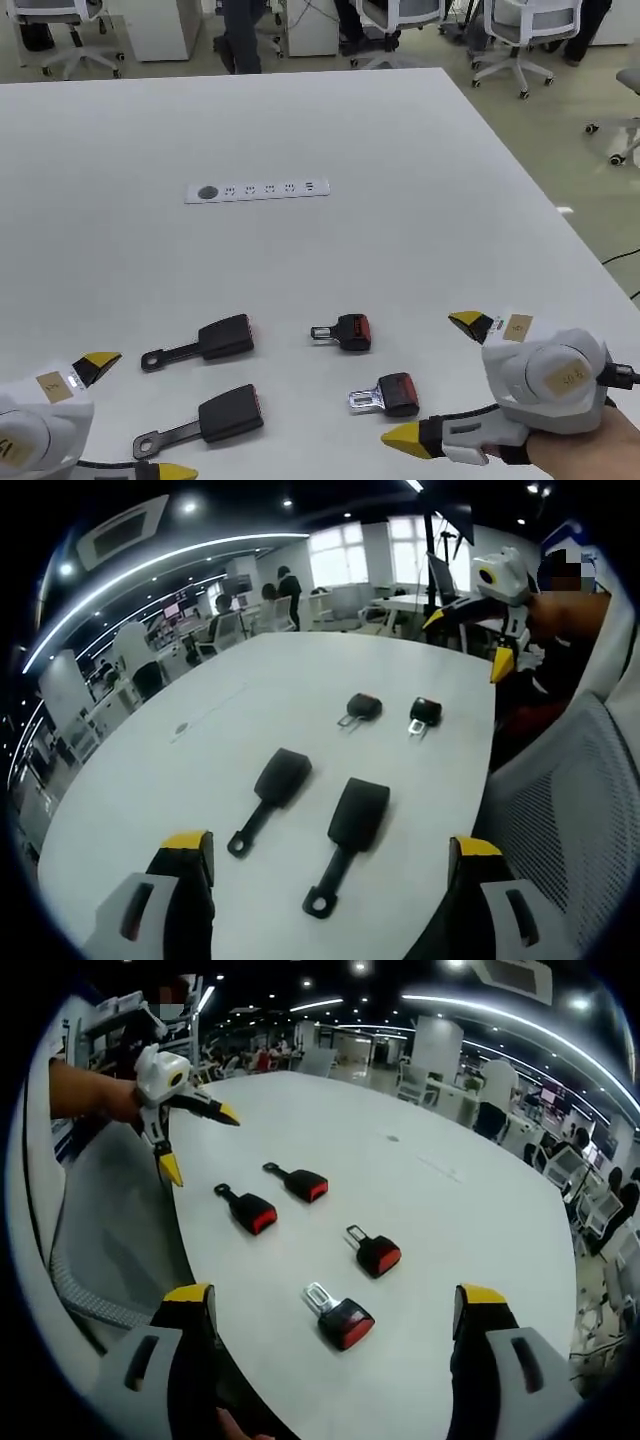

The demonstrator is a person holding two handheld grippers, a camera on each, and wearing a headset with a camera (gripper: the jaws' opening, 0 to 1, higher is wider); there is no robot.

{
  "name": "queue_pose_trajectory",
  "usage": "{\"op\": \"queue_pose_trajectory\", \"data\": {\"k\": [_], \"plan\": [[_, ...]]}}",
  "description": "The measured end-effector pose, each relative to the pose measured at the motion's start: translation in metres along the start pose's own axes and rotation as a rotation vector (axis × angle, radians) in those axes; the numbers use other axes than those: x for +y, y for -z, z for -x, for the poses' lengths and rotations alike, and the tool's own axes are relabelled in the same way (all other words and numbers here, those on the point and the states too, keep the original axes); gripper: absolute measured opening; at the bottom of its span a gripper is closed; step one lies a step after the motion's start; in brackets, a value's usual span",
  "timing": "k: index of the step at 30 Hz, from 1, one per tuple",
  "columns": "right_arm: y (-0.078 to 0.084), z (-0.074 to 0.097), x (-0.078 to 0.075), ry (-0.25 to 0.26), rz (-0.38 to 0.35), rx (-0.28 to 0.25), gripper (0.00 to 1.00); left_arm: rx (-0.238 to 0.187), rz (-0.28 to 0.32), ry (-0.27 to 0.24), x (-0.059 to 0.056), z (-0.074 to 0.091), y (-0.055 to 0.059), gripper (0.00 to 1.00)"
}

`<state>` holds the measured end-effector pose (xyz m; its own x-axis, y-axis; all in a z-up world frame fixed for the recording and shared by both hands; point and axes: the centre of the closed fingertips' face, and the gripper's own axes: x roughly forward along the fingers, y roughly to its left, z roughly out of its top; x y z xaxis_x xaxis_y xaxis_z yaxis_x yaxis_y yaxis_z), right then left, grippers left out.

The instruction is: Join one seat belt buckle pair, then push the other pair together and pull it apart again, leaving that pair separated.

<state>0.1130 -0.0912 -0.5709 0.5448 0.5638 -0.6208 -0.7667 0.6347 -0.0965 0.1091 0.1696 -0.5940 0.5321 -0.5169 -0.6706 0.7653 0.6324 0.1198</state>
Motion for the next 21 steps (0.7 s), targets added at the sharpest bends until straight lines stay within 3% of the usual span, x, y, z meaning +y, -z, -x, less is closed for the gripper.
{"op": "queue_pose_trajectory", "data": {"k": [12, 16, 18, 21], "plan": [[0.004, -0.007, -0.002, -0.002, 0.037, 0.017, 1.0, 0.013, 0.0, -0.001, 0.004, -0.006, 0.004, 0.99], [0.007, -0.007, -0.007, -0.009, 0.041, 0.023, 0.97, 0.007, 0.001, -0.021, 0.007, -0.008, 0.003, 1.0], [0.006, -0.008, -0.005, -0.029, 0.037, 0.015, 0.92, 0.002, 0.013, -0.006, 0.003, -0.01, -0.001, 0.99], [0.005, -0.012, -0.005, -0.031, 0.044, 0.016, 0.91, 0.017, -0.018, 0.017, 0.0, -0.013, 0.002, 0.98]]}}
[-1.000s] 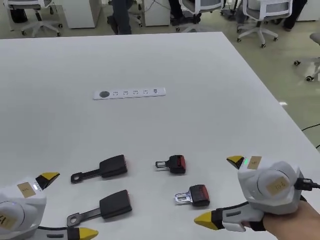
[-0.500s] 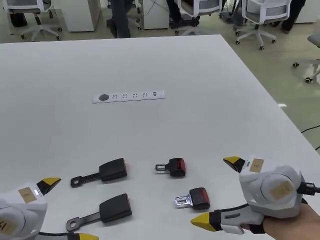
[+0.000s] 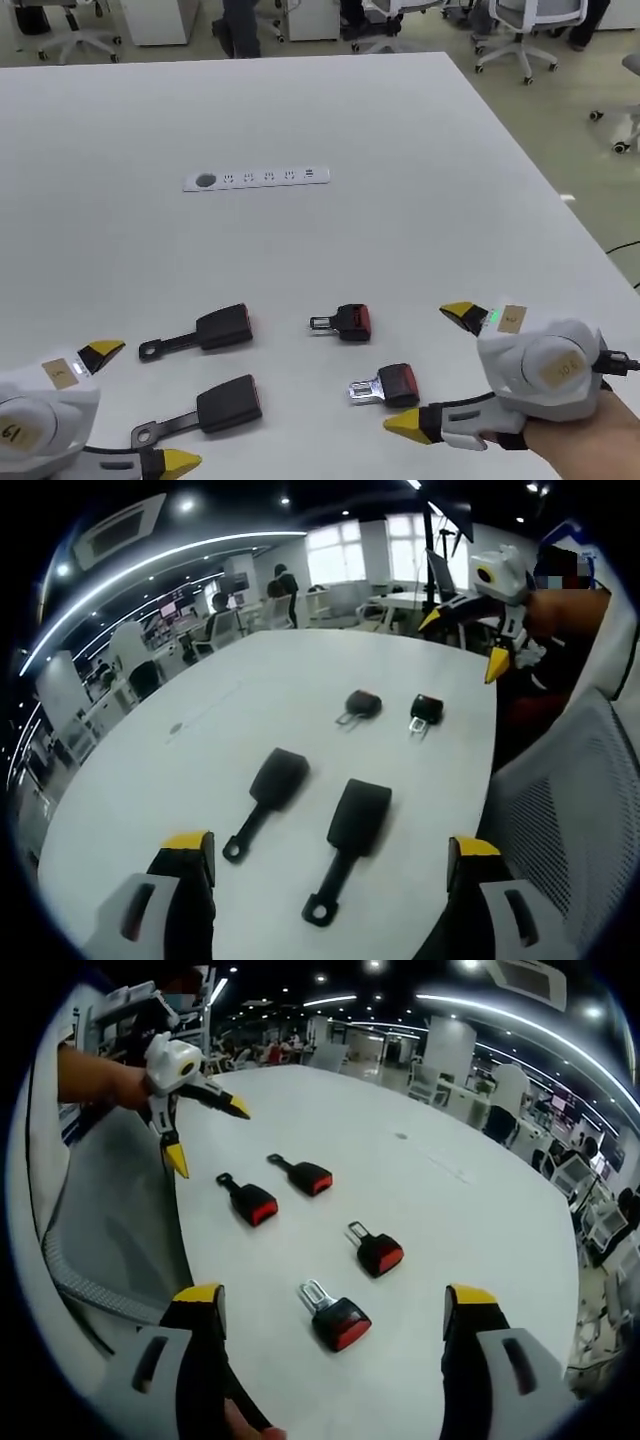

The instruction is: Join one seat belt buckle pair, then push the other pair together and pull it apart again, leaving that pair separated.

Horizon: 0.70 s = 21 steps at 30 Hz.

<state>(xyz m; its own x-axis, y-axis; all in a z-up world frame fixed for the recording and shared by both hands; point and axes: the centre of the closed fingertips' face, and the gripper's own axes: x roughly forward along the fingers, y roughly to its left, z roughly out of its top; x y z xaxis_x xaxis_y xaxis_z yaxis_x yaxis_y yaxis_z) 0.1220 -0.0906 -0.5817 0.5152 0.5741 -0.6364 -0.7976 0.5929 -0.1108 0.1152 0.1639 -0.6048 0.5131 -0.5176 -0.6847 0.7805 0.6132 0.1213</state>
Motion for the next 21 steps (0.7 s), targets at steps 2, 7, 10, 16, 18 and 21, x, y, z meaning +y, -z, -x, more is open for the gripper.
{"op": "queue_pose_trajectory", "data": {"k": [2, 7, 10, 16, 18, 21], "plan": [[0.0, -0.002, 0.0, -0.003, 0.002, 0.005, 0.9, 0.005, -0.005, 0.007, 0.0, -0.004, -0.002, 0.97], [-0.002, -0.005, 0.0, -0.015, 0.021, 0.002, 0.87, -0.017, 0.012, 0.021, -0.002, -0.001, -0.007, 0.91], [0.001, -0.009, 0.002, -0.049, 0.059, 0.018, 0.83, 0.006, -0.019, 0.042, -0.005, -0.003, 0.001, 0.85], [0.008, -0.02, 0.004, -0.108, 0.118, 0.036, 0.74, -0.037, -0.065, 0.116, -0.02, -0.011, -0.009, 0.61], [0.012, -0.025, 0.004, -0.13, 0.143, 0.05, 0.71, -0.006, -0.088, 0.134, -0.022, -0.019, -0.004, 0.61], [0.017, -0.03, 0.009, -0.192, 0.162, 0.072, 0.65, 0.037, -0.125, 0.165, -0.027, -0.031, 0.002, 0.59]]}}
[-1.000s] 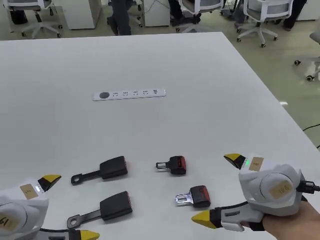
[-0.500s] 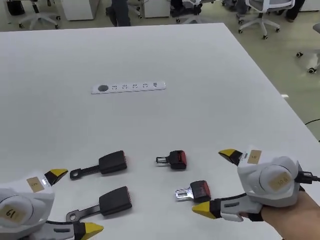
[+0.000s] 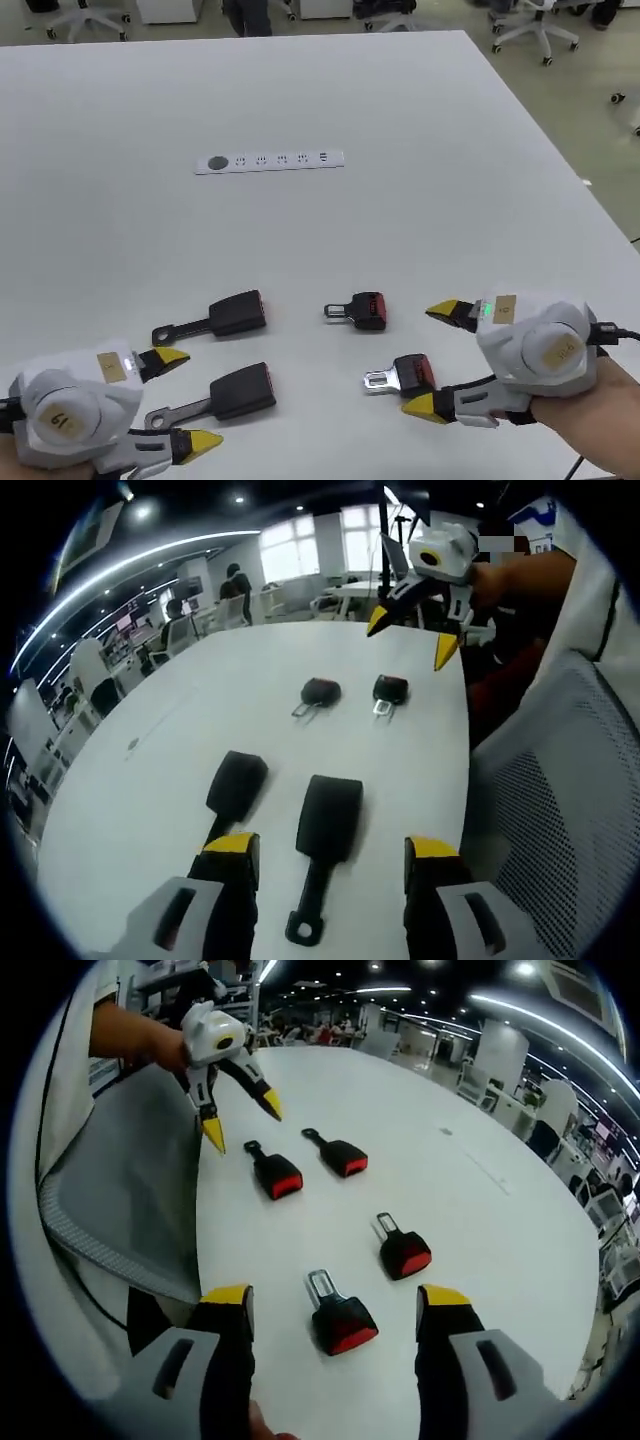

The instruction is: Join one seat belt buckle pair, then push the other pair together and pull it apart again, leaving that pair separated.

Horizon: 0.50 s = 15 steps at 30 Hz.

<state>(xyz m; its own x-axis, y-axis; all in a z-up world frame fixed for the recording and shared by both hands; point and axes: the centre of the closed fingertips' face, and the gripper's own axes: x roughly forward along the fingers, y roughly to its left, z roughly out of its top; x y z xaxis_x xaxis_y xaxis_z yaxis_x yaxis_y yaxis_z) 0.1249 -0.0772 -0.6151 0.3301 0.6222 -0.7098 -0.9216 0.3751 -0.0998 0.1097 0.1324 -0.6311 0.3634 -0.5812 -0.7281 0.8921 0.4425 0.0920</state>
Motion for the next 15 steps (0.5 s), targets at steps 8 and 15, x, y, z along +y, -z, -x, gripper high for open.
{"op": "queue_pose_trajectory", "data": {"k": [8, 15], "plan": [[0.025, -0.022, -0.002, -0.083, 0.047, 0.091, 0.52, 0.042, -0.012, 0.044, 0.003, -0.021, 0.003, 0.51], [0.041, -0.036, -0.004, -0.127, 0.086, 0.143, 0.49, 0.084, -0.074, 0.09, 0.01, -0.039, 0.005, 0.44]]}}
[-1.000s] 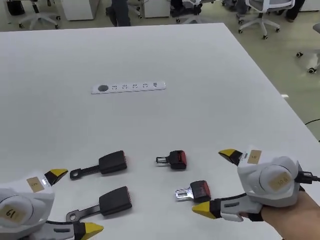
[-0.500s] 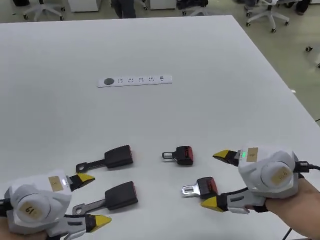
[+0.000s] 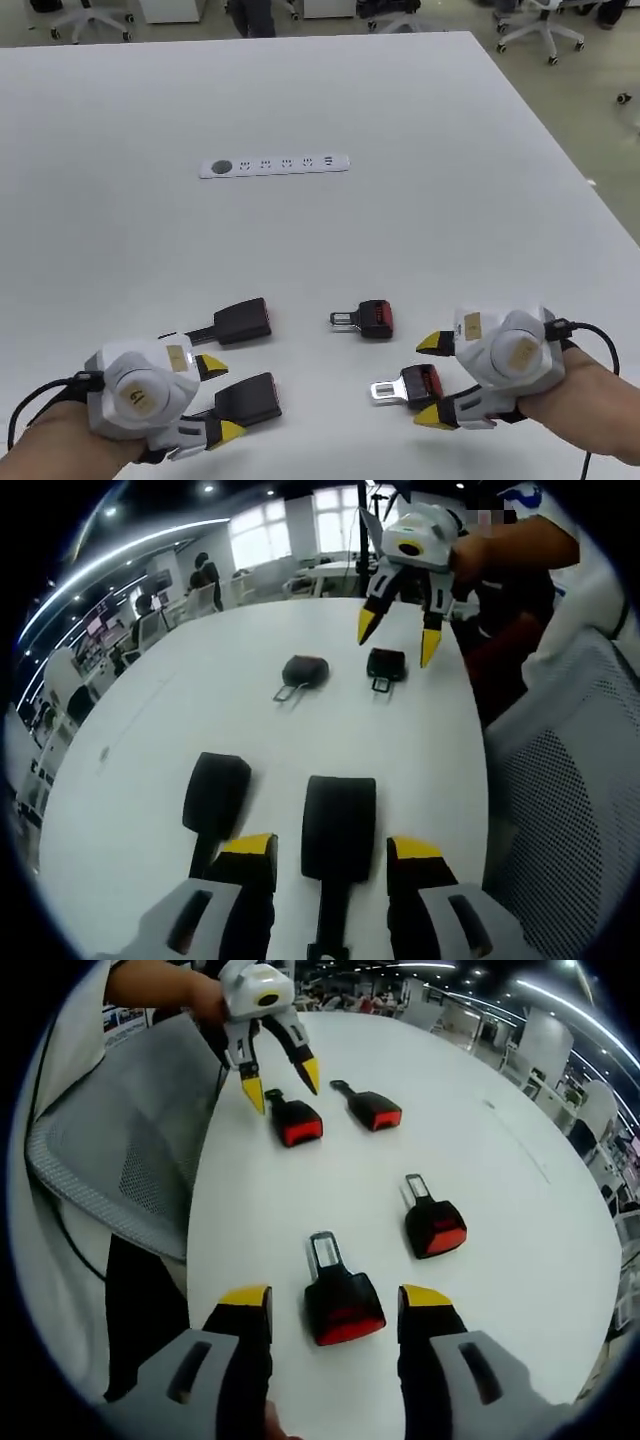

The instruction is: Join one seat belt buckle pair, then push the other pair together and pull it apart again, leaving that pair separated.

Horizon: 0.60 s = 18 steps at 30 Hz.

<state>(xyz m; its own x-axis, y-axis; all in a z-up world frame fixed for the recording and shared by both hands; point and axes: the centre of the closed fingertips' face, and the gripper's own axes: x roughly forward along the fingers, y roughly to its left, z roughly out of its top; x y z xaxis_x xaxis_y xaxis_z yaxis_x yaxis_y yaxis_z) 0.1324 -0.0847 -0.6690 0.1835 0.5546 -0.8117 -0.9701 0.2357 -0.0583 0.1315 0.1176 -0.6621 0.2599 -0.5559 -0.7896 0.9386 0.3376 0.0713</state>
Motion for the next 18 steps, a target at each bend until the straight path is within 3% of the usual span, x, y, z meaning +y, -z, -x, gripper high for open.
{"op": "queue_pose_trajectory", "data": {"k": [5, 13, 14, 16, 18], "plan": [[0.009, -0.005, -0.001, -0.039, 0.005, 0.012, 0.47, 0.03, -0.024, 0.003, 0.004, -0.009, 0.002, 0.45], [0.018, -0.009, 0.0, -0.093, 0.012, 0.006, 0.42, 0.093, -0.063, 0.075, -0.006, -0.019, 0.014, 0.4], [0.019, -0.009, 0.001, -0.102, 0.007, 0.003, 0.41, 0.061, -0.065, 0.097, -0.009, -0.021, 0.007, 0.38], [0.022, -0.009, -0.001, -0.12, -0.006, 0.009, 0.39, 0.081, -0.057, 0.089, -0.005, -0.022, 0.01, 0.39], [0.023, -0.009, -0.004, -0.123, -0.007, 0.001, 0.37, 0.08, -0.072, 0.12, -0.009, -0.023, 0.011, 0.36]]}}
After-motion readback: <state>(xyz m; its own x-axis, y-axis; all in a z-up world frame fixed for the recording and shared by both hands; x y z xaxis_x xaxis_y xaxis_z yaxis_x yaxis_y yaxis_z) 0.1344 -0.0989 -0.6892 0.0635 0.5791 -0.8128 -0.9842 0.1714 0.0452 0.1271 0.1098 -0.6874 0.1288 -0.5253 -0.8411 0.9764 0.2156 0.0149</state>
